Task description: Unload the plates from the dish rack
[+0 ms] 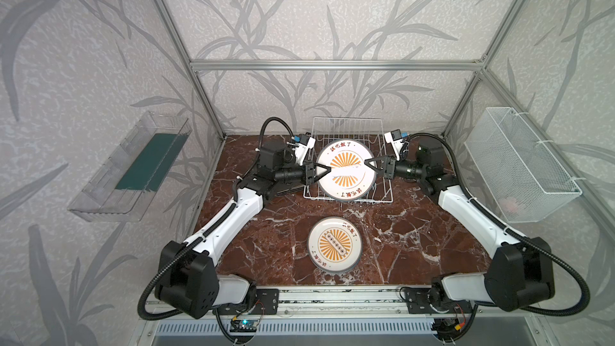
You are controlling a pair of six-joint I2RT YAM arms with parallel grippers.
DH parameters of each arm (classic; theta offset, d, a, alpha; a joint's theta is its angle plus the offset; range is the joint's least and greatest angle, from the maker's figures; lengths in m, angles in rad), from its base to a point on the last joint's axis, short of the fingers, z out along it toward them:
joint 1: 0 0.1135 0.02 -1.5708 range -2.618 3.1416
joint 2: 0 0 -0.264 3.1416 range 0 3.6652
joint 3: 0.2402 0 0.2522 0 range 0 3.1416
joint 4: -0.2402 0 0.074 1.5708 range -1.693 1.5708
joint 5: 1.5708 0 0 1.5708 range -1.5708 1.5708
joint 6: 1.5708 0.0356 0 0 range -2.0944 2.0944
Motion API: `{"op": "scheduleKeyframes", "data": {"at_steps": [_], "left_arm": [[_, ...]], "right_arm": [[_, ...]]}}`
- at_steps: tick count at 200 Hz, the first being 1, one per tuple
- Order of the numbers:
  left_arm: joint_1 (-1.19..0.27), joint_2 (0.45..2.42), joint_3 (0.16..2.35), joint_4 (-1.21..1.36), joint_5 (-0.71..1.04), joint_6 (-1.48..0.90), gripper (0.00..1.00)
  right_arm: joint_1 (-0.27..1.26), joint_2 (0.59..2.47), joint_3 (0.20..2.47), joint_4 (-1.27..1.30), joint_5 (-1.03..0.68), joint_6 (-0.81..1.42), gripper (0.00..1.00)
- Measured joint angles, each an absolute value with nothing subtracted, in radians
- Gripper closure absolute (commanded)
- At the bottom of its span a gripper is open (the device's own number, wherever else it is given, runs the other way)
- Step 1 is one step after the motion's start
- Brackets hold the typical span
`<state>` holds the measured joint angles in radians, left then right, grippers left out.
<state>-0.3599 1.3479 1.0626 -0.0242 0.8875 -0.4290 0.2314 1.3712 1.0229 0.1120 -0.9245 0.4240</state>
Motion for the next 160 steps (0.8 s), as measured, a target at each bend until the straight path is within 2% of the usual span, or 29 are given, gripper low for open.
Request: {"op": "scheduleKeyframes", "data": {"at_steps": [19,57,70,102,132,138,141,143,160], "left_arm": [[-0.359,1.348,1.063,-0.046,0.863,-0.443,1.00],[-0.360,1.347,1.055,-0.054,0.850,-0.448,1.00],[-0.360,1.346,1.052,-0.053,0.850,-0.448,1.00],[-0.365,1.336,1.042,-0.078,0.835,-0.454,1.00],[-0.365,1.290,1.038,-0.139,0.821,-0.464,1.00],[-0.365,1.276,1.038,-0.157,0.818,-0.464,1.00],[-0.365,1.269,1.038,-0.165,0.817,-0.464,1.00],[-0.365,1.263,1.038,-0.171,0.816,-0.464,1.00],[-0.365,1.217,1.036,-0.221,0.808,-0.464,1.00]], "right_arm": [[0.234,1.371,1.023,0.116,-0.928,0.394,0.95],[0.238,1.374,1.023,0.102,-0.921,0.373,0.88],[0.238,1.374,1.023,0.098,-0.923,0.377,0.82],[0.238,1.374,1.039,0.059,-0.892,0.364,0.47],[0.239,1.370,1.085,-0.036,-0.830,0.303,0.28],[0.239,1.365,1.091,-0.054,-0.816,0.288,0.17],[0.239,1.362,1.093,-0.064,-0.810,0.280,0.04],[0.239,1.358,1.093,-0.070,-0.804,0.275,0.00],[0.239,1.326,1.094,-0.113,-0.759,0.227,0.01]]}}
